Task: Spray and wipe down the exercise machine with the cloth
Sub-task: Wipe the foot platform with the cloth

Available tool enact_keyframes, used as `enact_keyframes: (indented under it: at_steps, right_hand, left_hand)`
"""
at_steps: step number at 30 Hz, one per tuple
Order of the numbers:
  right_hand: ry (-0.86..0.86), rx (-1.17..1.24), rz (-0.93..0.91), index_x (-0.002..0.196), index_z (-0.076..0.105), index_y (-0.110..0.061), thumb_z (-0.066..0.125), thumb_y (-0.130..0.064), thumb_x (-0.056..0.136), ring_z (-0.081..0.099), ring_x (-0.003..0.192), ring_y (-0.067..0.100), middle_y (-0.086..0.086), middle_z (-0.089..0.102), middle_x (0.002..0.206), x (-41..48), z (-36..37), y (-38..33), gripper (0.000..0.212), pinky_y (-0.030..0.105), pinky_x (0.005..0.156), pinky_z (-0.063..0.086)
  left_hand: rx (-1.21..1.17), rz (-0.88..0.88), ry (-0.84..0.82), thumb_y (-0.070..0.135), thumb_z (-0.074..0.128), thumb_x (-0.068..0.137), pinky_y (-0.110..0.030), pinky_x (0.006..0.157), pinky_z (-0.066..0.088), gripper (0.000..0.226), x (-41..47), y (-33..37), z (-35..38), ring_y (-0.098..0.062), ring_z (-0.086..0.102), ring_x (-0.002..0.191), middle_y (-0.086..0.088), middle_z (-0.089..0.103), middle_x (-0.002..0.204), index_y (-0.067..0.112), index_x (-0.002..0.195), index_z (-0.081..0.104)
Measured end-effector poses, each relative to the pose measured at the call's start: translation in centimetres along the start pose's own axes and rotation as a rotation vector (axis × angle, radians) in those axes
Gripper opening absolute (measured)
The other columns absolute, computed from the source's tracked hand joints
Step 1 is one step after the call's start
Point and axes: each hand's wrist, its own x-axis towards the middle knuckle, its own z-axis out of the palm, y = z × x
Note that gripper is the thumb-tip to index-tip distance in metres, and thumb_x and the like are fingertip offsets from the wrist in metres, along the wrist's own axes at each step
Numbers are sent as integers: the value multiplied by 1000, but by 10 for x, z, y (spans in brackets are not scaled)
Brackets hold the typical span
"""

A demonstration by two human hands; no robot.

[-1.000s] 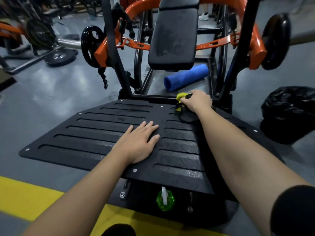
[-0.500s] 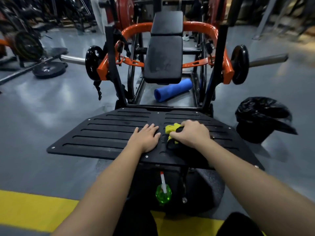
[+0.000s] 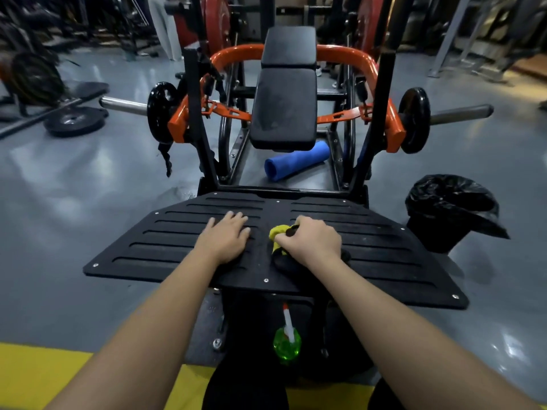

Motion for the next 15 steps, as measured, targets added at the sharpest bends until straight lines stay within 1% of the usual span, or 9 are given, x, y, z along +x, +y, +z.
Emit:
enact_keyframes:
  at_steps: [2, 5, 9, 12, 15]
  right_hand:
    - [59, -14, -19, 107, 63, -20, 54, -65, 84, 62, 108, 36, 8, 67, 112, 26, 16, -2, 51, 39, 81, 47]
    - [134, -16, -21, 112, 61, -18, 54, -62, 87, 59, 109, 37, 10, 64, 115, 70, 38, -7, 51, 40, 81, 46]
    - [123, -27, -8, 116, 60, -18, 53, -61, 89, 56, 112, 36, 11, 62, 120, 143, 62, -19, 51, 40, 78, 44]
    - [147, -14, 21, 115, 63, -18, 54, -58, 89, 57, 114, 36, 12, 63, 120, 193, 74, -24, 49, 40, 83, 48]
    - [149, -31, -3, 114, 66, -16, 52, -52, 90, 57, 113, 38, 15, 63, 120, 222, 83, -30, 45, 40, 83, 46]
  left_hand:
    - [34, -40, -52, 49, 22, 110, -52, 127, 1, 60, 2, -15, 9, -13, 1, 159, 6, 8, 173, 24, 164, 21]
    - [44, -42, -81, 54, 18, 109, -52, 127, -4, 63, 10, -18, 14, -7, -3, 158, 12, 2, 172, 26, 165, 14]
    - [26, -25, -77, 58, 17, 107, -48, 128, -6, 65, 14, -23, 19, -2, -5, 156, 16, -1, 171, 30, 165, 11]
    - [24, -25, -64, 60, 19, 107, -46, 128, -5, 65, 17, -24, 18, 0, -5, 155, 18, 0, 170, 32, 165, 12]
    - [17, -24, -53, 60, 20, 107, -45, 128, -4, 65, 17, -25, 20, 0, -3, 156, 18, 2, 171, 32, 165, 14]
